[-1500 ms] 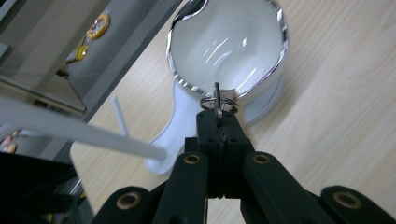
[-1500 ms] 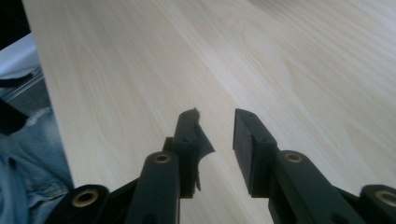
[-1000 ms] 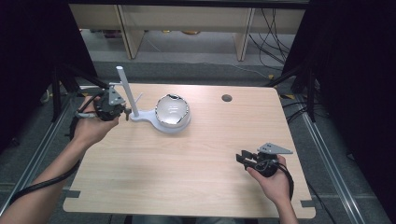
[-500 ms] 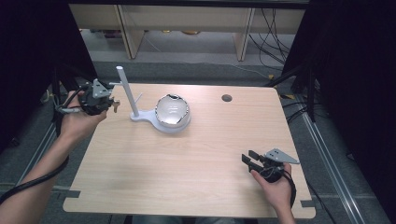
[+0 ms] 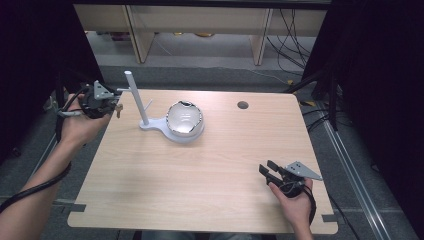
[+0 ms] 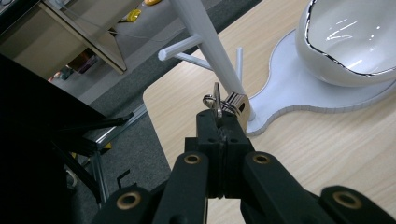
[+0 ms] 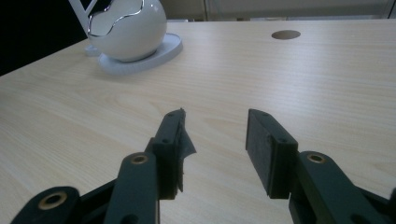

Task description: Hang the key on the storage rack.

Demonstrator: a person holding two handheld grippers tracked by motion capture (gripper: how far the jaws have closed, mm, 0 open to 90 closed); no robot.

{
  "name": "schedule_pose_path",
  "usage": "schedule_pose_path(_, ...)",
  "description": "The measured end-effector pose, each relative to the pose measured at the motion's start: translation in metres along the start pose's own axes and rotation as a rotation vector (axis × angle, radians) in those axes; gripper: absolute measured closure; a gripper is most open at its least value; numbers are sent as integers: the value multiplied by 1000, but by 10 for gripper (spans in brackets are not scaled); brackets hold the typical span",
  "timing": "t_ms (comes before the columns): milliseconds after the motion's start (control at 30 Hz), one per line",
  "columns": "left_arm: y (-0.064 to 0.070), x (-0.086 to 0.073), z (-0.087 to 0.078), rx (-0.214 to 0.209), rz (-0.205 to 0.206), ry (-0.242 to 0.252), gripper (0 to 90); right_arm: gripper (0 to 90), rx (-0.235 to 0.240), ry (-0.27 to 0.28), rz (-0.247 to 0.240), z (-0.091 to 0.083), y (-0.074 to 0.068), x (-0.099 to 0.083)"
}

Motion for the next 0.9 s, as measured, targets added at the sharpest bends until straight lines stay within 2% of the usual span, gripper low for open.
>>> schedule_pose_path(33, -1, 1, 0, 0, 0, -1, 891, 580, 2, -3, 20, -1, -2, 0)
schedule_pose_path(100, -3, 2, 0, 5, 0, -2, 891, 574, 2, 8, 8, 0, 0, 0)
schedule_pose_path(133, -5, 4, 1, 2, 10, 4, 891, 573, 19, 2, 20, 0, -1, -1)
schedule_pose_path(200, -6, 5, 1, 13, 1, -13, 891, 572, 24, -3, 28, 0, -2, -1)
schedule_pose_path(233, -8, 6, 3, 11, 13, -6, 891, 571, 22, -5, 23, 0, -2, -1)
schedule_pose_path(300, -11, 7, 6, 18, 13, -19, 891, 569, 21, -1, 16, 0, -1, -1)
schedule_pose_path(333, -11, 7, 6, 23, -2, -28, 891, 569, 29, 4, 4, 0, 0, 0)
schedule_pose_path(400, -14, 9, 10, 23, 2, -23, 891, 569, 27, 2, 32, -1, -2, -1)
schedule_pose_path(433, -16, 9, 11, 27, 10, -33, 891, 568, 28, 1, 22, -1, -2, -1)
schedule_pose_path(467, -15, 9, 13, 29, -18, -32, 891, 568, 28, 0, 22, 0, -1, -1)
schedule_pose_path(533, -18, 10, 16, 27, 5, -44, 891, 568, 23, 1, 19, 0, -1, -1)
schedule_pose_path(567, -18, 10, 18, 30, -10, -34, 891, 568, 22, 2, 20, 0, -1, -1)
schedule_pose_path(600, -19, 11, 19, 31, -2, -44, 891, 567, 12, 4, -5, 0, 1, 0)
schedule_pose_path(633, -19, 12, 21, 33, -13, -38, 891, 567, 12, 3, -6, 0, 1, 0)
schedule_pose_path(667, -21, 13, 22, 36, 0, -52, 891, 567, 12, 3, -5, 0, 1, 0)
schedule_pose_path(700, -19, 13, 23, 37, -27, -49, 891, 566, 13, 2, -4, 0, 1, 0)
schedule_pose_path(767, -22, 16, 26, 40, -2, -54, 891, 566, 15, 1, -4, -1, 1, 0)
schedule_pose_path(800, -23, 17, 28, 44, 1, -57, 891, 566, 34, 0, 31, 0, -1, -1)
schedule_pose_path(833, -24, 19, 28, 52, 14, -69, 891, 566, 15, 4, -5, 0, 1, -1)
schedule_pose_path(867, -25, 20, 29, 55, 24, -73, 891, 566, 25, 12, 4, 0, 1, -1)
schedule_pose_path(900, -25, 22, 31, 61, 22, -73, 891, 565, 15, 11, -9, 1, 2, -1)
Point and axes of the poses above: each handheld gripper's, and its own axes: z roughly forward along the jaws, x roughly out of its top, y roughly to its right, the point moved 1 cm from there along z, roughly forward along the jaws
